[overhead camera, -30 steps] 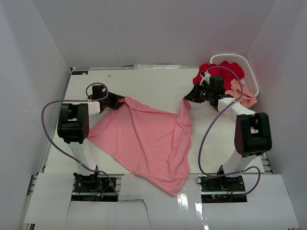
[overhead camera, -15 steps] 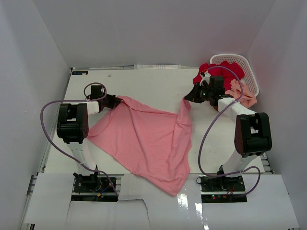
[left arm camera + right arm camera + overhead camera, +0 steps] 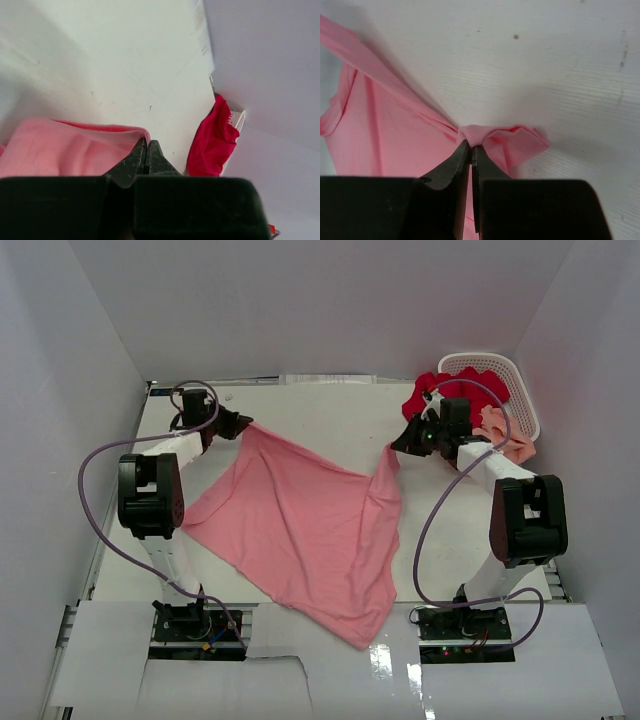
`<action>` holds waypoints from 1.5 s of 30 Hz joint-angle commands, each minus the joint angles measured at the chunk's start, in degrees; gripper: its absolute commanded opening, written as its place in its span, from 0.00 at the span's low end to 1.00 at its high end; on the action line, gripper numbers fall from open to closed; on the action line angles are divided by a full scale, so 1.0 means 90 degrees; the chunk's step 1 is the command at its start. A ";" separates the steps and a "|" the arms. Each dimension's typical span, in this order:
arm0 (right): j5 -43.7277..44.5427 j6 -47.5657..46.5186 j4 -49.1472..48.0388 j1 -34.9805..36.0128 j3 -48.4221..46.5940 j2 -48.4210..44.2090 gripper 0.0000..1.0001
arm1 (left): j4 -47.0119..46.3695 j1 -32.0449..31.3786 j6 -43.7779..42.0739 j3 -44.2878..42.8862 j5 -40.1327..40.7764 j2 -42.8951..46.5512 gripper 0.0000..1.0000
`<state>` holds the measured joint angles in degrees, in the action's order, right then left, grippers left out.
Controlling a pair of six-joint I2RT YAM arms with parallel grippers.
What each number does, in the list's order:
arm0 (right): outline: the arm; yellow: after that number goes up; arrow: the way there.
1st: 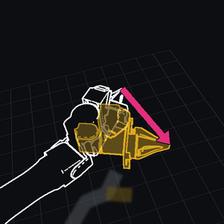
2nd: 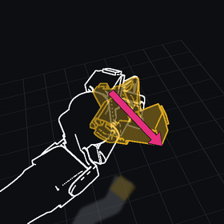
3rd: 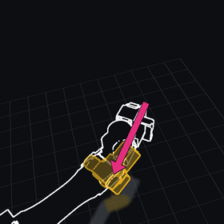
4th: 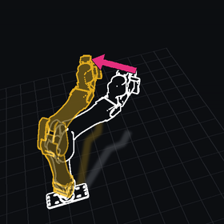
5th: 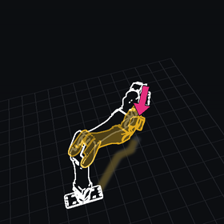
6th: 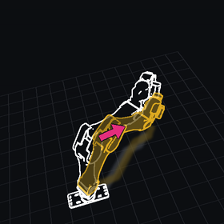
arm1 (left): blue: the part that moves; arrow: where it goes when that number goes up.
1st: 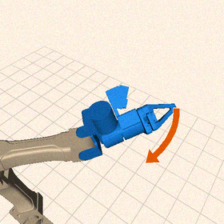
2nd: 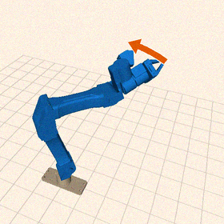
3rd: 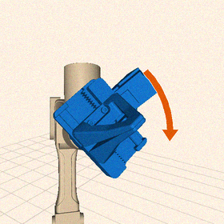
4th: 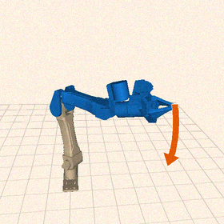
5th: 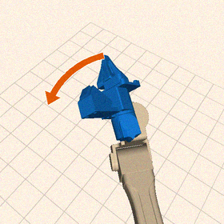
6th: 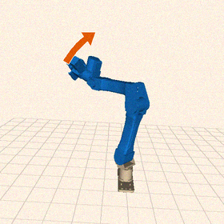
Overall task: Fold and stack the t-shirts
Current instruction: Flatten out the tshirt
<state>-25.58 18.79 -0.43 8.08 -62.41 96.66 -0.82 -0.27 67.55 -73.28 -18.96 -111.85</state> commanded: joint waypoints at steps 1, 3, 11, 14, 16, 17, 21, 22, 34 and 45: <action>0.0633 -0.0163 0.0739 -0.0155 -0.0496 -0.0154 0.08 | 0.0442 0.0352 -0.0630 -0.0607 0.0046 0.0250 0.00; 0.0927 -0.0202 0.1206 -0.0175 -0.0623 -0.0087 0.08 | 0.0540 0.0527 -0.0815 -0.0919 0.0037 0.0231 0.00; 0.1426 -0.0768 0.2780 -0.0214 -0.2484 0.1348 0.08 | 0.0863 0.1045 -0.1148 -0.1350 0.0007 0.0036 0.00; 0.1582 -0.0973 0.3444 -0.0214 -0.3355 0.2138 0.08 | 0.0833 0.1260 -0.1197 -0.1545 -0.0090 -0.0188 0.00; 0.1486 -0.1062 0.3582 -0.0204 -0.4108 0.2598 0.08 | 0.0804 0.1309 -0.1245 -0.1721 -0.0158 -0.0451 0.00; 0.1495 -0.1091 0.3563 -0.0204 -0.4294 0.2803 0.08 | 0.0833 0.1310 -0.1294 -0.1954 -0.0178 -0.0549 0.00; 0.1203 -0.1179 0.3348 -0.0204 -0.5339 0.3331 0.08 | 0.0902 0.1339 -0.1402 -0.2366 -0.0139 -0.0853 0.00; 0.1154 -0.1179 0.3319 -0.0204 -0.5505 0.3438 0.08 | 0.0892 0.1349 -0.1421 -0.2414 -0.0149 -0.0911 0.00; 0.0118 -0.1082 0.2139 -0.0058 -0.5684 0.3928 0.08 | -0.0082 0.1466 -0.2222 -0.2464 -0.0733 -0.1233 0.00; 0.0041 -0.0993 0.1132 -0.0087 -0.3956 0.1928 0.08 | -0.0076 0.1495 -0.2163 -0.3275 -0.1692 -0.1470 0.00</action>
<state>-22.68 10.04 15.18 7.46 -100.25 125.16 0.05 12.84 49.28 -102.69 -31.70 -132.27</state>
